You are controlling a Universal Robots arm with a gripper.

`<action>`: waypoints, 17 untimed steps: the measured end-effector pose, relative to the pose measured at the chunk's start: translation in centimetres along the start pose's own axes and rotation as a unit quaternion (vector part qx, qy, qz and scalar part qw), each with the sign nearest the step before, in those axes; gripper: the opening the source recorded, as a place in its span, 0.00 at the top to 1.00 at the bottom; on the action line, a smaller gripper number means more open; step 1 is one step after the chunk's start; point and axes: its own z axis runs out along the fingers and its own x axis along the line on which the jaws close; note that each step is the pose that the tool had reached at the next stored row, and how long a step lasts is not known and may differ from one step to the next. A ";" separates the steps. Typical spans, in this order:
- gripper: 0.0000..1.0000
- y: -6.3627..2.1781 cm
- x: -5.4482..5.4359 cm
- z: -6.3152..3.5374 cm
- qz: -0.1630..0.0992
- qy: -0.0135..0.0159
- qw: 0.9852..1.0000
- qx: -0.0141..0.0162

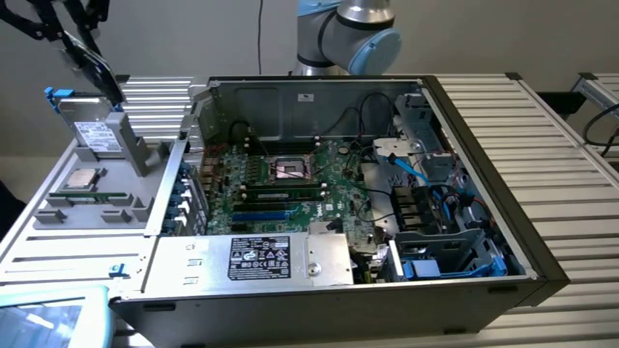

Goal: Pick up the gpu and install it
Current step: 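Pick up the gpu and move the gpu toward the slot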

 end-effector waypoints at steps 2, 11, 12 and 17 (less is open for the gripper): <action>0.72 0.00 0.0 0.00 -0.018 0.000 1.000 0.000; 0.72 0.00 0.0 -0.01 -0.100 0.003 0.995 -0.002; 0.72 0.00 0.0 -0.01 -0.109 0.003 0.994 -0.002; 0.72 0.00 0.0 -0.01 -0.154 0.004 0.988 -0.003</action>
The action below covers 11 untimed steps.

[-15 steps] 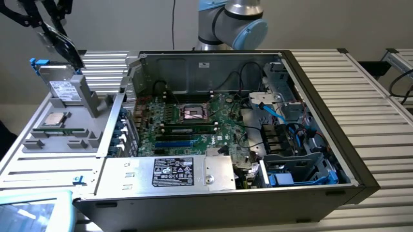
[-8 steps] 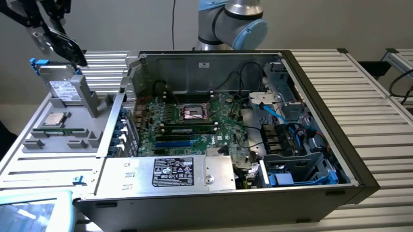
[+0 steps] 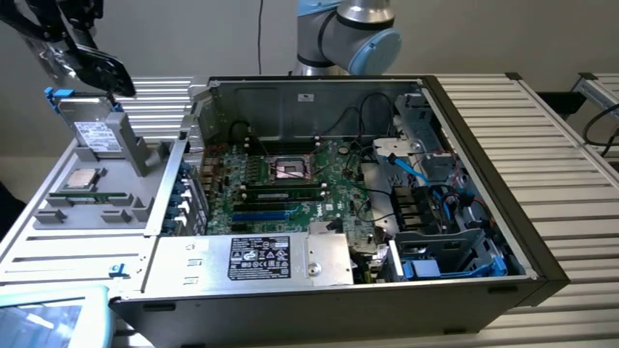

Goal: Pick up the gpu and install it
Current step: 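Pick up the gpu and move the gpu toward the slot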

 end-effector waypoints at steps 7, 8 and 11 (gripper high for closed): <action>0.72 0.00 0.0 0.00 -0.064 0.002 0.998 -0.001; 0.72 0.00 0.0 0.00 -0.073 0.002 0.997 -0.001; 0.72 0.00 0.0 0.00 -0.100 0.003 0.995 -0.002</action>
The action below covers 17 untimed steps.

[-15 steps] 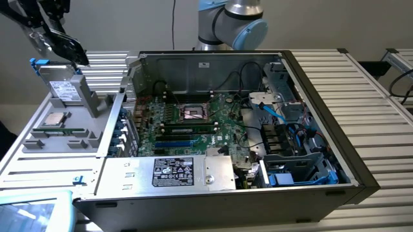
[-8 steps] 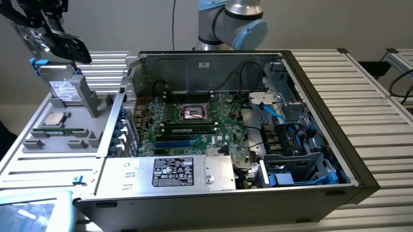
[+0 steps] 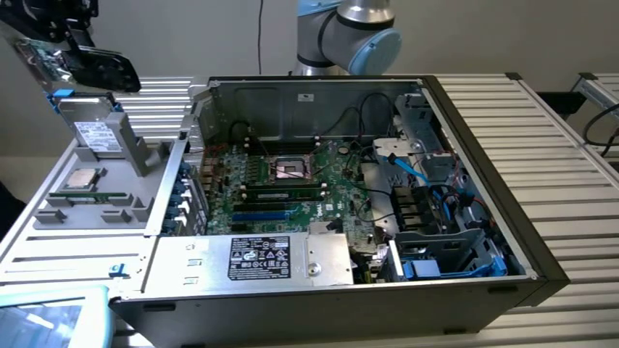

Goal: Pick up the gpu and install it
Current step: 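Pick up the gpu and move the gpu toward the slot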

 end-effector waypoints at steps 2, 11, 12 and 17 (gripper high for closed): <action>0.72 0.00 0.0 0.00 -0.018 0.000 1.000 0.000; 0.72 0.00 0.0 0.00 -0.100 0.003 0.995 -0.002; 0.72 0.00 0.0 0.00 -0.109 0.003 0.994 -0.002; 0.72 0.01 0.0 0.00 -0.132 0.004 0.991 -0.002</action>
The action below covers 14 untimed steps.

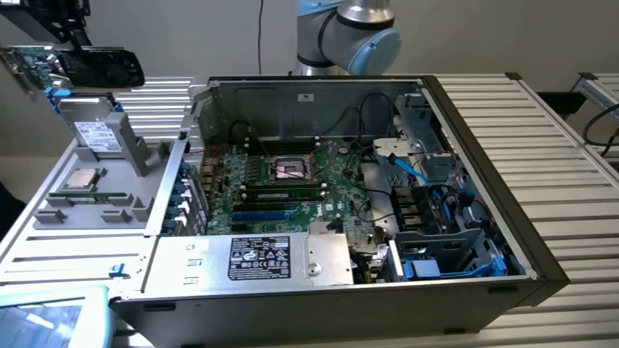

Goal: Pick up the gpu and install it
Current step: 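Pick up the gpu and move the gpu toward the slot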

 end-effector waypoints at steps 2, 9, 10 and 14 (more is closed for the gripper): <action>0.72 0.00 0.0 0.00 0.000 0.000 1.000 0.000; 0.72 -2.41 0.1 -0.07 0.000 0.000 1.000 0.000; 0.72 -2.86 0.1 -0.08 0.000 0.000 1.000 0.000; 0.72 -4.69 0.1 -0.13 -0.001 0.000 1.000 0.000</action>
